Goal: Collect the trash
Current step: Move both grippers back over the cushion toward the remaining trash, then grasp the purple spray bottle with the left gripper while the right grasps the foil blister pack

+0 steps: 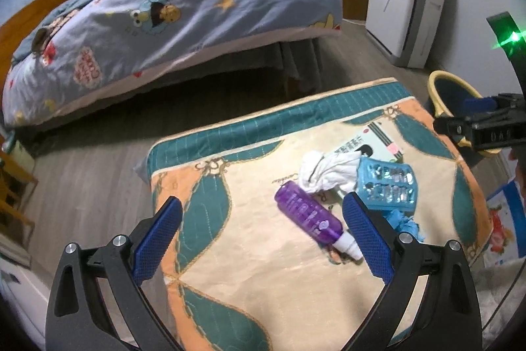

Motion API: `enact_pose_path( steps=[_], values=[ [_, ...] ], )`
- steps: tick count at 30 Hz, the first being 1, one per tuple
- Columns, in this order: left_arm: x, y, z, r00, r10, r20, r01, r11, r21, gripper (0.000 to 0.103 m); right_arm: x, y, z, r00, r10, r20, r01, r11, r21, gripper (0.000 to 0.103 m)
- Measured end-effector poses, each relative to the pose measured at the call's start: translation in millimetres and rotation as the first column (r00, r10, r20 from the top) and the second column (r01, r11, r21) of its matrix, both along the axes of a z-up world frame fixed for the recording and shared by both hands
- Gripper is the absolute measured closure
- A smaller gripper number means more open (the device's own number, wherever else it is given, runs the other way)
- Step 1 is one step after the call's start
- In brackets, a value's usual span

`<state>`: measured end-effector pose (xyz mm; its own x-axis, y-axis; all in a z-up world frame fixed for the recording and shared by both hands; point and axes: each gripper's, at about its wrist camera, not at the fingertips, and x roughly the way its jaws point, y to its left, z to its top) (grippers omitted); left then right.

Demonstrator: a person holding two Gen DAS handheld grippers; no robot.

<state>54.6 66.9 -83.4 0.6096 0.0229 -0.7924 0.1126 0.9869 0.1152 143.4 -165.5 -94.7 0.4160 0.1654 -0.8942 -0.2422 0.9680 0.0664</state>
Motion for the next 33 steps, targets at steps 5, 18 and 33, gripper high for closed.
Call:
enact_pose_path(
  steps=[5,18,33],
  values=[
    [6,4,-2,1.0,-0.002,0.0,0.002,1.0,0.02,0.006,-2,14,-20,0.994,0.095,-0.05,-0.095,0.995,-0.006,0.006],
    [15,20,-3,0.999,0.036,-0.018,-0.037,0.999,-0.031,0.006,-26,96,-78,0.9,0.415,-0.133,-0.434,0.877,-0.207,0.006],
    [23,7,-32,0.993,0.012,-0.117,-0.017,0.999,-0.041,0.006,3,53,-61,0.937,0.254,-0.241,-0.235,0.966,0.103,0.061]
  ],
)
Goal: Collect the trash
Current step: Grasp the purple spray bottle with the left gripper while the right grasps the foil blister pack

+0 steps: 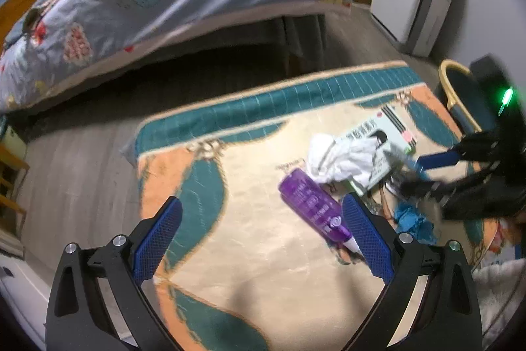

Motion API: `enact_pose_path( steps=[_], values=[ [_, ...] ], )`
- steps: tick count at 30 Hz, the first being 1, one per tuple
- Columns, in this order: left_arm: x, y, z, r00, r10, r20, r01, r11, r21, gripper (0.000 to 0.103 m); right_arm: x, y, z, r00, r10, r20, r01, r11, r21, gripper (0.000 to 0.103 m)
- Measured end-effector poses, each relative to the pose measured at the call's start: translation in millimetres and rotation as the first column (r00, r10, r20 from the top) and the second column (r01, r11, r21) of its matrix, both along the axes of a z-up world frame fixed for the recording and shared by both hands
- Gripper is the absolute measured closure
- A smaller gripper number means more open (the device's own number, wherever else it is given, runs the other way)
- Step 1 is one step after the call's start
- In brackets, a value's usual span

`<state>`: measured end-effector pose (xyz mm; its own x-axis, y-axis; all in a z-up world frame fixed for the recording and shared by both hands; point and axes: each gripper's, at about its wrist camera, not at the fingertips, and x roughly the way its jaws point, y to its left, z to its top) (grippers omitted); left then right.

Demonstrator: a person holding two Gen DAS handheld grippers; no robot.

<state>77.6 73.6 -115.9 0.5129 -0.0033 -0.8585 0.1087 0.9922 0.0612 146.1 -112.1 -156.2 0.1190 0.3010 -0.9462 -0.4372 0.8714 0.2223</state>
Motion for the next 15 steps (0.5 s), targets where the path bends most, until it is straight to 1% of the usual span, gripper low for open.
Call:
enact_pose_path(
  steps=[1,3,4,5,7,9,12,14,15],
  values=[
    [2,-3,-5,1.0,-0.001,-0.016,0.001,1.0,-0.004,0.006,3,-7,2,1.0,-0.026,-0.012,0.026,1.0,0.016,0.067],
    [4,-8,-13,0.999,-0.001,-0.04,0.001,1.0,-0.01,0.006,9,-24,9,0.997,-0.078,-0.028,0.079,0.996,0.045,0.074],
    [5,-12,-17,0.999,0.002,-0.05,-0.002,1.0,-0.013,0.006,11,-33,11,0.994,-0.103,-0.031,0.104,0.993,0.049,0.081],
    [7,-14,-19,0.998,0.003,-0.058,-0.004,1.0,-0.016,0.006,13,-40,11,0.993,-0.115,-0.032,0.116,0.992,0.049,0.083],
    [11,-20,-26,0.997,0.007,-0.08,-0.01,0.999,-0.036,0.006,17,-54,7,0.989,-0.142,-0.038,0.144,0.988,0.056,0.084],
    [15,-24,-31,0.995,0.008,-0.101,-0.014,0.998,-0.057,0.006,17,-58,2,0.989,-0.144,-0.029,0.145,0.988,0.048,0.084],
    [22,-30,-42,0.99,0.012,-0.138,-0.023,0.996,-0.081,0.008,16,-55,6,0.991,-0.131,-0.005,0.132,0.99,0.049,0.084],
    [25,-34,-48,0.988,0.009,-0.155,-0.022,0.996,-0.082,0.01,16,-53,7,0.993,-0.117,0.004,0.116,0.992,0.041,0.086],
    [26,-36,-51,0.986,0.006,-0.165,-0.02,0.997,-0.081,0.013,14,-49,7,0.994,-0.111,0.008,0.111,0.993,0.039,0.09]
  ],
)
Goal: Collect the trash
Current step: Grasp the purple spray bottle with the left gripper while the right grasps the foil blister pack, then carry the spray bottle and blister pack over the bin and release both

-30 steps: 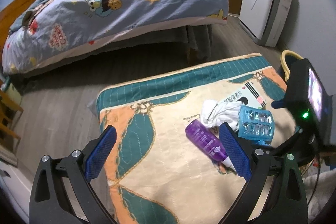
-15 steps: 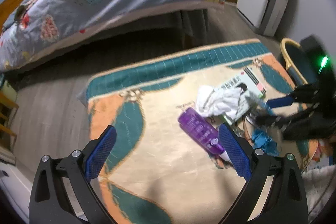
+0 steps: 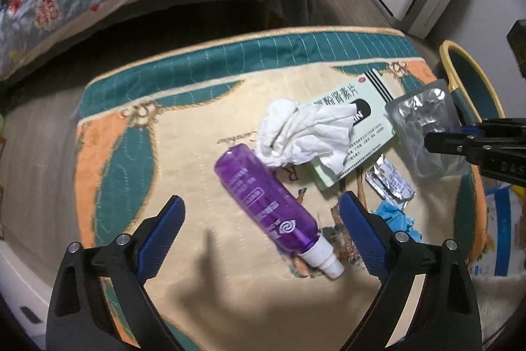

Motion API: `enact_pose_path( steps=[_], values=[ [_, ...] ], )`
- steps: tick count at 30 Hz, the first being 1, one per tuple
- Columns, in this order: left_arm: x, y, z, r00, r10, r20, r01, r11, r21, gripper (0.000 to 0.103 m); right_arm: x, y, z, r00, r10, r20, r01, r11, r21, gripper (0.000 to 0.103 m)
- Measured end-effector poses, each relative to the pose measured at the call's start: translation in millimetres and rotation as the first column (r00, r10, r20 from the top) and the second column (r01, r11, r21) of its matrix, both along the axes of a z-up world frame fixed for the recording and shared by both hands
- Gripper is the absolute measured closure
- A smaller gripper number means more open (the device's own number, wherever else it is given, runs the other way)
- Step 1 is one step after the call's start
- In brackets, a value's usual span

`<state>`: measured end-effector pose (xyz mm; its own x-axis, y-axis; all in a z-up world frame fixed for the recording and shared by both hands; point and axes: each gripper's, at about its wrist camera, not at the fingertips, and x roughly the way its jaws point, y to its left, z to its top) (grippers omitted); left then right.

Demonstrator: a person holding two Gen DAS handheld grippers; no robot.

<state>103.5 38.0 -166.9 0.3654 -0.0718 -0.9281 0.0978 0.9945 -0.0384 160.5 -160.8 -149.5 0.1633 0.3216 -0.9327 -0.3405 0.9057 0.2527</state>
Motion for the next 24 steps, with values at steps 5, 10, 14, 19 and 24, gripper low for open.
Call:
enact_pose_path(
  steps=[5,10,14,19,24],
  values=[
    [4,-1,-17,0.998,-0.008,-0.066,0.007,1.0,-0.011,0.046,0,-1,5,1.0,0.004,0.0,-0.004,1.0,0.016,0.09],
    [4,-1,-14,0.997,-0.019,-0.076,0.017,0.999,-0.032,0.064,3,-8,19,1.0,-0.021,0.02,0.019,0.998,0.057,0.09],
    [0,-3,3,0.999,-0.03,-0.022,0.03,0.999,-0.014,0.067,5,-18,34,0.998,-0.047,0.042,0.043,0.994,0.098,0.09],
    [-3,-8,31,0.997,-0.043,0.063,0.043,0.999,-0.003,0.068,8,-29,44,0.995,-0.084,0.051,0.077,0.989,0.128,0.09],
    [0,-28,66,0.984,-0.089,0.153,0.092,0.996,-0.019,0.071,8,-49,64,0.988,-0.125,0.087,0.11,0.982,0.155,0.09]
  ],
)
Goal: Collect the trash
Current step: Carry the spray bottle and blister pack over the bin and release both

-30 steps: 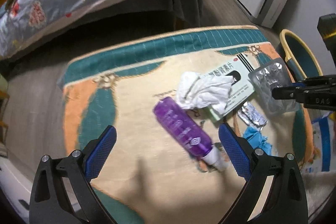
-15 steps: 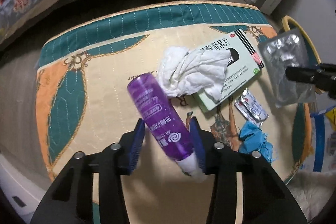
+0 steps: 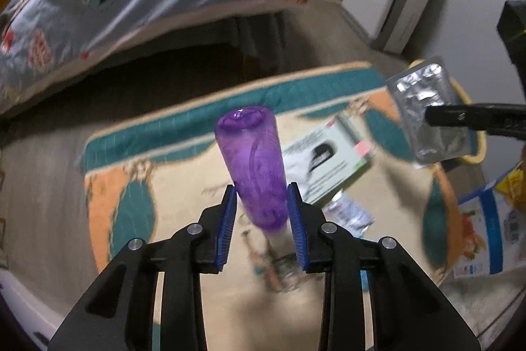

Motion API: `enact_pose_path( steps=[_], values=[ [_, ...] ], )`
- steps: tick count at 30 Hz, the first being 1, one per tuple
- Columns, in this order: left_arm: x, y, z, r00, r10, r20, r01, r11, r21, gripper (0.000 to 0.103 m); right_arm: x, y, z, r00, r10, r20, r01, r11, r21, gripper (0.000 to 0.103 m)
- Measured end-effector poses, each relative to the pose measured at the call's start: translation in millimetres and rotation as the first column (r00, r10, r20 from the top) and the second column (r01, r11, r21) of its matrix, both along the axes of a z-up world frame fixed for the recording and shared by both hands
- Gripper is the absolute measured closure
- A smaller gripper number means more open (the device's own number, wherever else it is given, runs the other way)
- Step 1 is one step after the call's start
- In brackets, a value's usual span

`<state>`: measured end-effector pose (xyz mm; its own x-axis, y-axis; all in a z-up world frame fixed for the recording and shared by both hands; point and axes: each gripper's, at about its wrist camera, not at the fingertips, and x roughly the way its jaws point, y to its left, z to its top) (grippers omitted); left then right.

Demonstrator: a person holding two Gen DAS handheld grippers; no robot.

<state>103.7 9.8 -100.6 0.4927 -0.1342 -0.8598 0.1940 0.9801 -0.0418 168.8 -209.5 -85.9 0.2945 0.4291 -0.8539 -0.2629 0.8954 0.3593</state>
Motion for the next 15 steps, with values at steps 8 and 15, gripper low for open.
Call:
enact_pose_path(
  steps=[8,15],
  values=[
    [9,-54,42,0.987,-0.099,0.126,0.101,0.995,-0.005,0.072,0,-44,17,0.995,-0.091,0.05,0.09,0.996,0.026,0.09],
    [11,-115,66,0.958,-0.201,0.206,0.201,0.979,0.018,0.072,1,-90,21,0.98,-0.185,0.075,0.184,0.983,0.013,0.09]
  ],
)
